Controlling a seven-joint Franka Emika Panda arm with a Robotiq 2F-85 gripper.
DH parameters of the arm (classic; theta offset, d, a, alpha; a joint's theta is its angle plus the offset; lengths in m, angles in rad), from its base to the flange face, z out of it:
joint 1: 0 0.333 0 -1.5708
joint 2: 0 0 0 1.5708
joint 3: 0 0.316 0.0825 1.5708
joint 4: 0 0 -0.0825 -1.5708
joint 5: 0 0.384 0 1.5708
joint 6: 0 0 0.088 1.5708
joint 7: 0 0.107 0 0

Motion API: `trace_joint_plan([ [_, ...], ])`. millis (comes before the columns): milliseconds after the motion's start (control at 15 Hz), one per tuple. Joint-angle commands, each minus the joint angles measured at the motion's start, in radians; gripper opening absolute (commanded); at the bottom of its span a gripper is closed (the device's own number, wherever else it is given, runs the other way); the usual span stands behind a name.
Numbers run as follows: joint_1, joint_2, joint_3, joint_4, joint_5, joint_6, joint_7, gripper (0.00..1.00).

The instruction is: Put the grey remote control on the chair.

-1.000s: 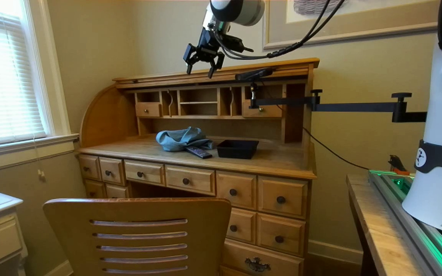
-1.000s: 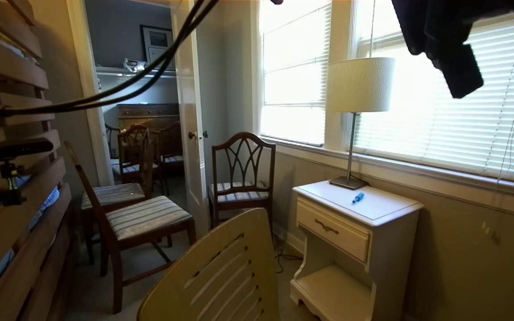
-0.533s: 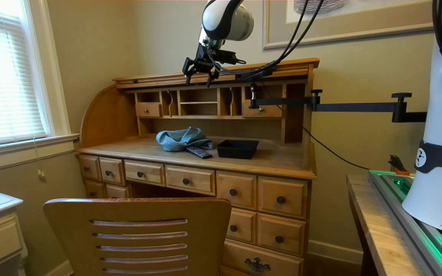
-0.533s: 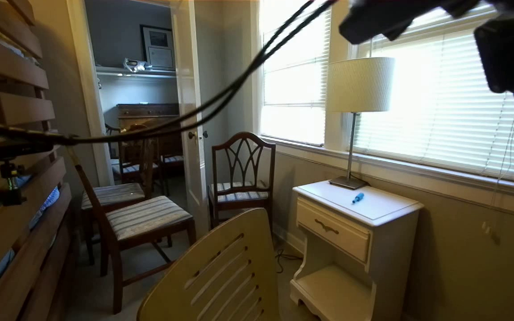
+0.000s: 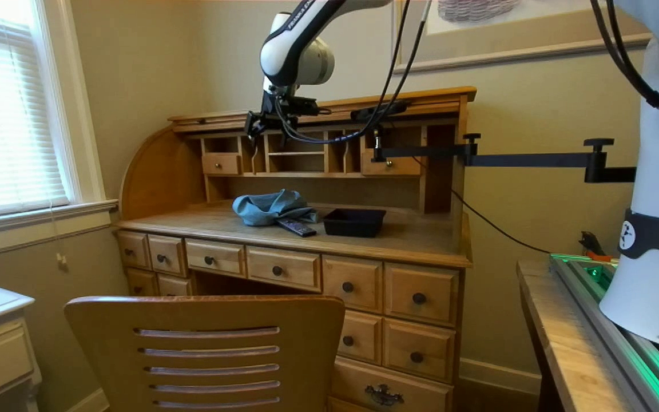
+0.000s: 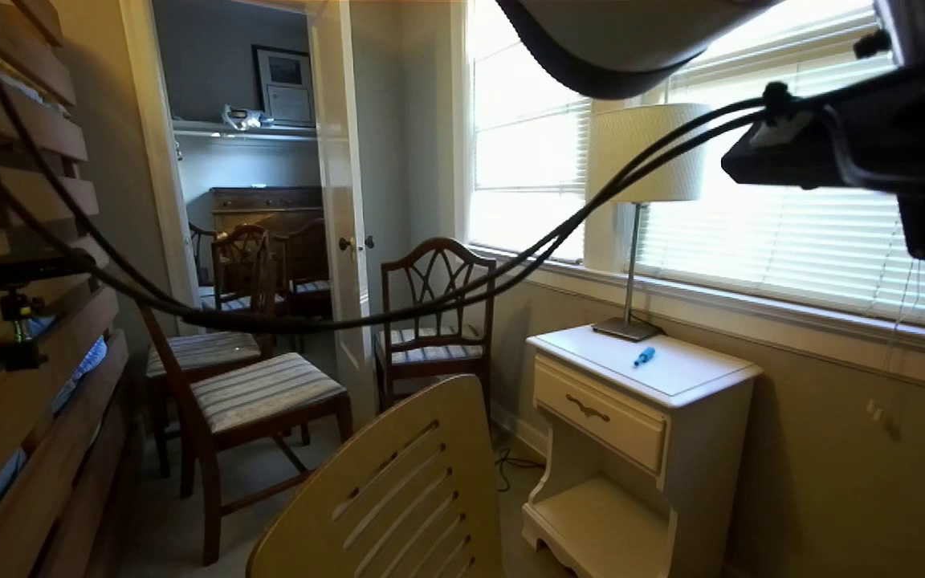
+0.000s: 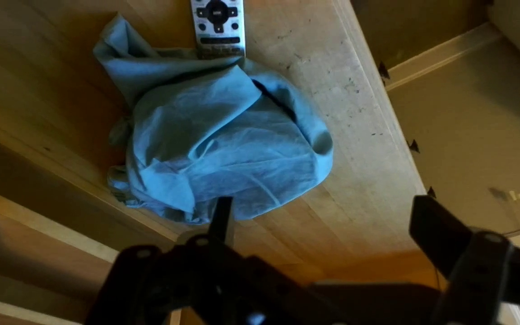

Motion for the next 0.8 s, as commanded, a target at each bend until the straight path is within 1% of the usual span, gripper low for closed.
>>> trace_joint_plan([
  [0,0.017,0.167,-0.014,0.247,0.036,-0.175,-0.022,1.00],
  [267,0.017,0.286,-0.023,0.422,0.031,-0.356,0.001,1.00],
  [400,0.013,0.330,-0.019,0.483,0.035,-0.415,0.006,1.00],
  [733,0.006,0.410,-0.011,0.580,0.061,-0.495,0.043,1.00],
])
